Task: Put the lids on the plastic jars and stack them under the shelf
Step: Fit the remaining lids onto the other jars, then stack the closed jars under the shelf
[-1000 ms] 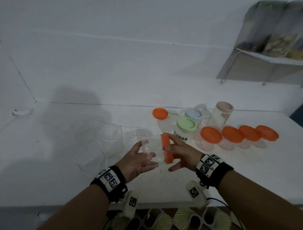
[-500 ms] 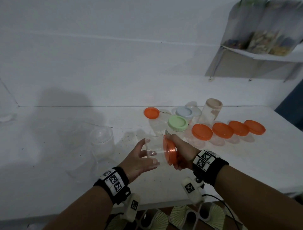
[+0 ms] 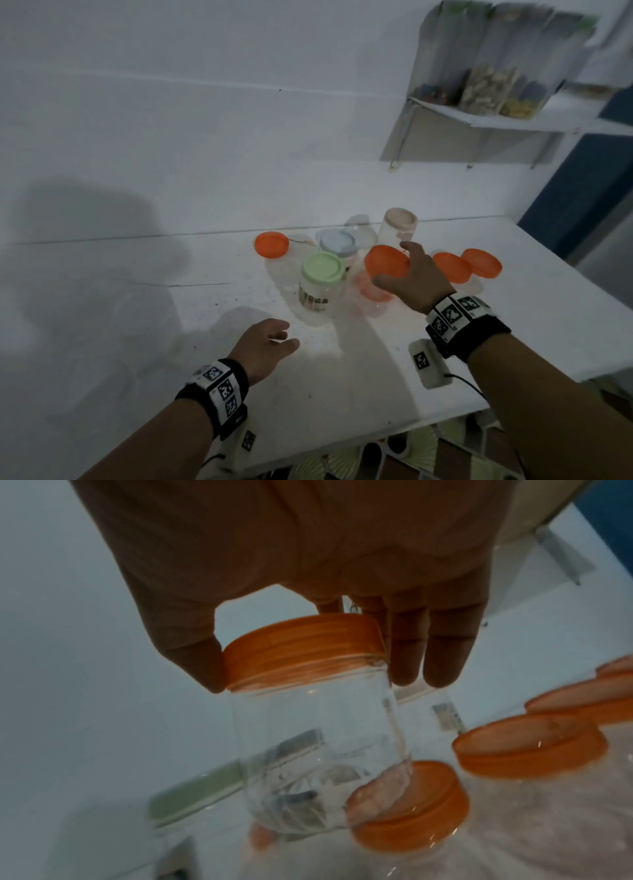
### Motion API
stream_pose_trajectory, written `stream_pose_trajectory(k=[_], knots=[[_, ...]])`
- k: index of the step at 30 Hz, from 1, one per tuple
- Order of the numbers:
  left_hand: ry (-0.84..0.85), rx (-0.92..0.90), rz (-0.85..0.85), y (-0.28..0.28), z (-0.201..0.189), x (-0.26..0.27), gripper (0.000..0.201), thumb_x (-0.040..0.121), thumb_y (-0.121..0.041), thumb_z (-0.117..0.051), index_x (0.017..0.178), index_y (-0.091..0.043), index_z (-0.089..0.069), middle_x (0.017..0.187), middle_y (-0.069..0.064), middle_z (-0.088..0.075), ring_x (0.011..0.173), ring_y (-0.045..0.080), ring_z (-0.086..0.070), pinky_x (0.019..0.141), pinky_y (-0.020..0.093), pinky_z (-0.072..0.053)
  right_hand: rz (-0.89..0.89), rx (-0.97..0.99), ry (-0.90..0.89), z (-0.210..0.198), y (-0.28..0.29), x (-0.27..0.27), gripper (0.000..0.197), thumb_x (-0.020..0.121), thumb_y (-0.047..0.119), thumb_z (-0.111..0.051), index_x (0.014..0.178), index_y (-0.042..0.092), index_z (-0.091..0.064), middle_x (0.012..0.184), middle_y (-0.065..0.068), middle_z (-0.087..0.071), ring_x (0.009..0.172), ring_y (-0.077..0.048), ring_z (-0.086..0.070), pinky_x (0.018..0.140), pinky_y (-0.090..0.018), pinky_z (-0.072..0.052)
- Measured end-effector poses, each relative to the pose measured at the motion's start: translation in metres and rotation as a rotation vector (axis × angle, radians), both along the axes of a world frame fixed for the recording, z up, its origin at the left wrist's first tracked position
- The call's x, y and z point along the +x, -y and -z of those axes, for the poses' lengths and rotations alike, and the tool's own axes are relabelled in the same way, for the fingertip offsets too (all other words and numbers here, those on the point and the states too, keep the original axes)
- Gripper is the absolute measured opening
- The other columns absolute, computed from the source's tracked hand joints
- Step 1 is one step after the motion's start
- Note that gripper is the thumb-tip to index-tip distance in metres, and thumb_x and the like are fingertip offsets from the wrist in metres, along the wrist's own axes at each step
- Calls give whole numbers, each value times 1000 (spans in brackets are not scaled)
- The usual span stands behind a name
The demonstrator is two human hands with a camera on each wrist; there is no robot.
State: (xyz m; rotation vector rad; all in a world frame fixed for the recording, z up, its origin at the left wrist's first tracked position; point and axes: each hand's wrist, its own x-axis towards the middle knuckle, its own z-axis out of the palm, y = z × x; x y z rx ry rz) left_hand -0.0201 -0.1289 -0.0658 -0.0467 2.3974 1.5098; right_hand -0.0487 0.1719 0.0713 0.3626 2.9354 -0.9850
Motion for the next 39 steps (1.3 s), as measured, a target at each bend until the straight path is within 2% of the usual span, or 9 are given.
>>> stream_pose_trajectory(k=[4, 15, 20, 22, 26, 29, 33, 36, 39], knots=[[-10, -103, -30, -18, 15, -21, 46, 93, -37, -76, 133, -16, -66, 116, -1, -67, 103, 13, -65, 91, 30, -53, -1, 166, 33, 10, -27, -39, 119, 63, 68, -75, 158, 33, -14, 151, -11, -41, 133, -35, -49, 104, -55, -48], [0, -288, -199, -20, 15, -52, 39, 97, -37, -71, 130, -17, -67, 123, 1, -69, 107, 16, -64, 96, 32, -51, -96, 230, 22, 12, -41, -77, 125, 62, 90, -62, 159, 35, -4, 163, -12, -24, 146, -38, -35, 113, -59, -39], [-177, -346, -325, -5, -25, -48, 31, 97, -36, -70, 123, -19, -71, 104, -9, -68, 94, 9, -64, 84, 25, -48, -311, -125, -370, -49, 36, -88, 59, 90, 50, -69, 140, 23, -52, 128, -4, -58, 113, -22, -58, 95, -35, -47], [-279, -364, -361, 10, -49, -45, 27, 96, -35, -70, 119, -19, -73, 98, -12, -70, 89, 4, -65, 81, 22, -50, -442, -222, -311, -61, 89, -99, 36, 93, 41, -69, 123, 22, -64, 113, 2, -64, 99, -16, -61, 86, -28, -44], [-468, -470, -538, 54, -86, -31, 20, 93, -36, -72, 110, -25, -74, 87, -20, -66, 76, -3, -59, 71, 13, -44, -558, -187, -103, -38, 201, -130, 24, 94, 29, -66, 113, 16, -69, 112, -3, -69, 110, -23, -63, 85, -26, -43], [-478, -632, -676, 97, -88, -19, 54, 83, -50, -78, 128, -25, -63, 107, -8, -63, 101, 17, -55, 91, 38, -51, -703, 125, 113, -1, 257, -146, 34, 97, 19, -61, 129, 7, -63, 134, -17, -62, 125, -34, -58, 99, -36, -48], [-66, -816, -567, 146, -72, -12, 129, 66, -87, -68, 163, -21, -15, 165, 9, -24, 151, 32, -21, 121, 52, -25, -716, 556, 226, 54, 291, -168, 61, 98, 26, -64, 151, 6, -42, 152, -26, -40, 138, -43, -42, 111, -57, -41], [94, -820, -433, 169, -55, -15, 144, 62, -95, -60, 164, -18, 4, 171, 9, -9, 156, 32, -12, 123, 52, -17, -740, 806, 184, 91, 301, -190, 85, 99, 37, -64, 161, 1, -20, 165, -33, -16, 149, -55, -21, 116, -68, -28], [102, -816, -373, 181, -42, -22, 135, 66, -90, -61, 164, -18, -2, 168, 7, -17, 153, 31, -21, 123, 51, -21, -728, 989, 250, 112, 306, -211, 79, 104, 34, -56, 161, -2, -16, 166, -34, -10, 150, -60, -13, 116, -72, -25]])
